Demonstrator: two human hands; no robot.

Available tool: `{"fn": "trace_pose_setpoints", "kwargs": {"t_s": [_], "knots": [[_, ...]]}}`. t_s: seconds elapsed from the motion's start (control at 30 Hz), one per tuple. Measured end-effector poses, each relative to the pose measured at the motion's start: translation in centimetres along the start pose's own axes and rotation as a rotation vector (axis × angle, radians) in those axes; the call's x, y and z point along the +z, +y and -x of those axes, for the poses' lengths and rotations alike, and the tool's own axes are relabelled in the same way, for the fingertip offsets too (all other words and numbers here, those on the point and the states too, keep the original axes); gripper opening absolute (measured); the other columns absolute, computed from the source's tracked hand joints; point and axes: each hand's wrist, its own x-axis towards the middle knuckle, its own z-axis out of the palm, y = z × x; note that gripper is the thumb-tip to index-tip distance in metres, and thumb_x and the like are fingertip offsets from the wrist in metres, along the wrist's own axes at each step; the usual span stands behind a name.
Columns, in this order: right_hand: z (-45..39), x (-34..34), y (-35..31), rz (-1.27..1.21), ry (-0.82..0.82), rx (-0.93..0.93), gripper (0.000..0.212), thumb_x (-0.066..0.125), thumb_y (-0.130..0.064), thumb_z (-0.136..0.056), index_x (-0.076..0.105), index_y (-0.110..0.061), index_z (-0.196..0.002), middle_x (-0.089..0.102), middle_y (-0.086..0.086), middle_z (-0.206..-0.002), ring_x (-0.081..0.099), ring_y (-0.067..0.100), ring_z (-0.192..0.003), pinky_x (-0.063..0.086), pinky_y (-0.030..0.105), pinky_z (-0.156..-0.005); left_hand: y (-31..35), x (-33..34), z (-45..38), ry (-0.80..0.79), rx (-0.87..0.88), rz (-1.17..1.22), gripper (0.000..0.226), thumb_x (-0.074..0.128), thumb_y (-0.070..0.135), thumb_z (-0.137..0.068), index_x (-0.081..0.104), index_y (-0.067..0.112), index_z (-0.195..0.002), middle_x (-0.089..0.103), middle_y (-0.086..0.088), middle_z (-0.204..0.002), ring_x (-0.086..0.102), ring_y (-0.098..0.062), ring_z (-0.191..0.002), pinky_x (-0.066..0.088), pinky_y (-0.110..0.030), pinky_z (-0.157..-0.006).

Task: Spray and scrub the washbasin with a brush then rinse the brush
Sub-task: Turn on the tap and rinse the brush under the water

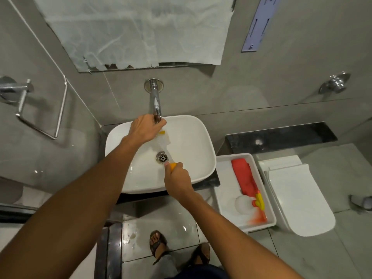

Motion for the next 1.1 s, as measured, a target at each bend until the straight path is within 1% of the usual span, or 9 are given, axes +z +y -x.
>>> {"fn": "trace_pose_setpoints", "kwargs": {"t_s": [0.2,0.3,0.47,0.7,0.73,0.8,0.87,0.97,1.1], "knots": [[-0.4,0.4,-0.1,0.01,-0.017,0.044,0.054,0.033,-0.052,-0.108,0.047,-0.004,-0.128,0.063,0.02,-0.127,0.064,0.037,-0.114,0.047,0.037,-0.086,-1.7,-0.3,-1.7,-0.069,0.195,-0.02,0.042,0.042,0.053,-0.092,0.05,0.018,-0.072,0.061,-0.008,-0.071,0.059,-0.041,-0.079,0.036,-0.046,-0.093],[-0.4,0.6,0.0,-0.007,-0.02,0.052,0.051,0.034,-0.051,-0.108,0.046,-0.006,-0.128,0.064,0.019,-0.126,0.065,0.035,-0.112,0.046,0.035,-0.081,-2.5,0.2,-1.8,-0.058,0.22,-0.007,0.042,0.042,0.051,-0.096,0.051,0.015,-0.075,0.054,-0.002,-0.07,0.059,-0.038,-0.079,0.034,-0.047,-0.093],[-0.3,0.4,0.1,-0.026,0.0,0.065,0.053,0.034,-0.051,-0.107,0.049,-0.004,-0.126,0.065,0.02,-0.123,0.064,0.037,-0.111,0.05,0.041,-0.089,-2.7,0.4,-1.8,-0.032,0.241,-0.025,0.039,0.042,0.051,-0.098,0.05,0.021,-0.074,0.054,0.001,-0.07,0.056,-0.03,-0.074,0.027,-0.043,-0.087],[-0.8,-0.7,0.1,-0.092,-0.004,0.202,0.071,0.033,-0.064,-0.103,0.062,-0.004,-0.128,0.067,0.016,-0.124,0.064,0.034,-0.114,0.049,0.038,-0.089,-2.8,0.4,-1.8,-0.015,0.251,-0.022,0.042,0.037,0.058,-0.094,0.047,0.024,-0.073,0.055,0.0,-0.074,0.052,-0.018,-0.071,0.026,-0.044,-0.088],[-1.1,-0.9,-0.1,-0.178,-0.032,0.24,0.072,0.034,-0.064,-0.102,0.063,-0.003,-0.127,0.068,0.015,-0.12,0.066,0.033,-0.108,0.051,0.037,-0.085,-2.8,0.4,-1.8,-0.013,0.248,-0.026,0.042,0.036,0.059,-0.093,0.047,0.025,-0.072,0.055,0.0,-0.074,0.051,-0.016,-0.071,0.025,-0.044,-0.088],[-1.3,-1.5,-0.1,-0.443,-0.12,0.338,0.067,0.038,-0.065,-0.1,0.064,-0.004,-0.113,0.064,0.01,-0.09,0.063,0.024,-0.073,0.051,0.032,-0.06,-2.8,0.5,-1.8,-0.014,0.244,-0.032,0.041,0.036,0.059,-0.093,0.046,0.025,-0.072,0.054,0.001,-0.075,0.051,-0.017,-0.072,0.025,-0.044,-0.088],[-1.1,-2.2,0.1,-0.683,-0.222,0.433,0.054,0.042,-0.061,-0.101,0.055,-0.01,-0.087,0.047,0.002,-0.063,0.041,0.012,-0.04,0.034,0.022,-0.041,-2.9,0.6,-1.8,-0.017,0.243,-0.032,0.041,0.036,0.059,-0.094,0.046,0.025,-0.072,0.053,0.001,-0.075,0.052,-0.019,-0.073,0.026,-0.044,-0.089],[-0.7,-3.2,0.5,-0.916,-0.393,0.554,0.051,0.045,-0.057,-0.103,0.041,-0.018,-0.07,0.033,-0.005,-0.051,0.025,0.007,-0.033,0.023,0.017,-0.032,-2.9,0.6,-1.8,-0.016,0.251,-0.03,0.042,0.035,0.059,-0.094,0.045,0.026,-0.07,0.053,0.001,-0.074,0.051,-0.017,-0.072,0.026,-0.044,-0.087],[-0.6,-3.7,1.5,-1.226,-0.635,0.677,0.053,0.052,-0.051,-0.102,0.041,-0.017,-0.062,0.031,-0.006,-0.043,0.027,0.007,-0.029,0.016,0.013,-0.033,-3.0,0.5,-1.7,-0.018,0.244,-0.03,0.042,0.034,0.06,-0.093,0.043,0.026,-0.069,0.053,0.002,-0.073,0.051,-0.017,-0.07,0.027,-0.044,-0.086]]}}
